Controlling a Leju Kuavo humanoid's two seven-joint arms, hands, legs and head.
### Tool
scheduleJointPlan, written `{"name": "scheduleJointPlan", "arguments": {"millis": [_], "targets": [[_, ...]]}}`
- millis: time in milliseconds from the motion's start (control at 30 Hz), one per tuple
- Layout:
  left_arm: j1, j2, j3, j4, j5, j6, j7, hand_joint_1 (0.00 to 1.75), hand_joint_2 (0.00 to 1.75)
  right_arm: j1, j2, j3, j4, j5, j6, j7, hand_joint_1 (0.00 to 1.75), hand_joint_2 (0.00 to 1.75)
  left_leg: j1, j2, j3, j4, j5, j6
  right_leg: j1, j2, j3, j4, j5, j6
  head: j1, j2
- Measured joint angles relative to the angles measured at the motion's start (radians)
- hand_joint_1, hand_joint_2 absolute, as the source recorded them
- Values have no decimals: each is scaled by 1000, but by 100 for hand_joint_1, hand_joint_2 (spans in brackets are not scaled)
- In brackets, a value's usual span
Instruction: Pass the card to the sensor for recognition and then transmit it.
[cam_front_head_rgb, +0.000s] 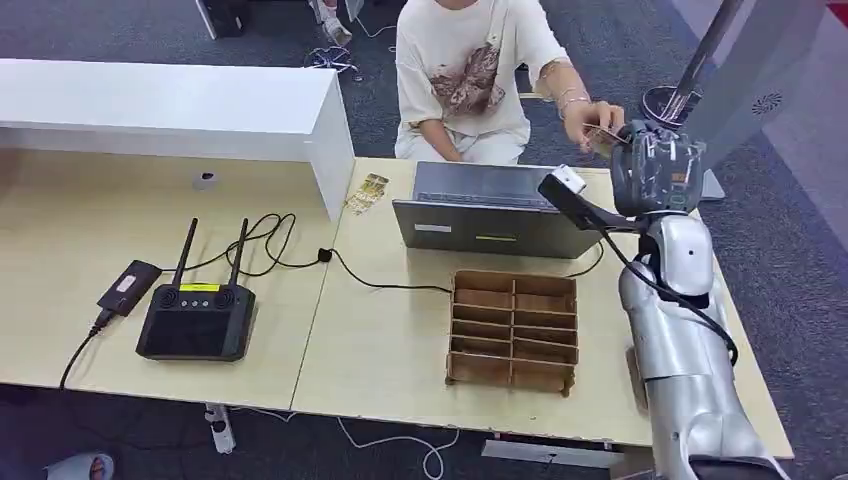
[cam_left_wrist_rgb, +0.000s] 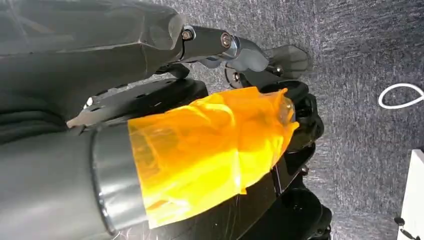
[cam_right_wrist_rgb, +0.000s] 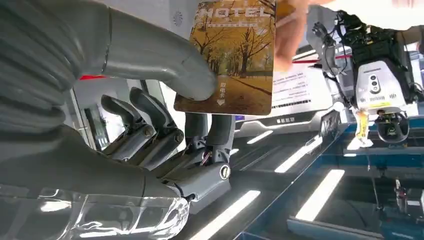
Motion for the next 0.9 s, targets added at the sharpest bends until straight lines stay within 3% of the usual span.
{"name": "scheduleJointPlan", "arguments": {"millis": [567,700,900], "targets": [[0,0,0,0,8,3,0,0,0,17,3,-11,-43,-54,-21,-20,175,175,0,0,0,0,0,0,0,0,0,0,0,0,0,0],[1,0,0,0,16,6,1,0,0,41,16,-49,-124,-154,-16,-49,175,175,0,0,0,0,0,0,0,0,0,0,0,0,0,0],[4,-1,1,0,24,17,10,0,0,100,30,-163,-310,-445,121,-92,175,175,0,-3,-1,0,0,0,0,-2,0,-1,0,0,0,0]]}}
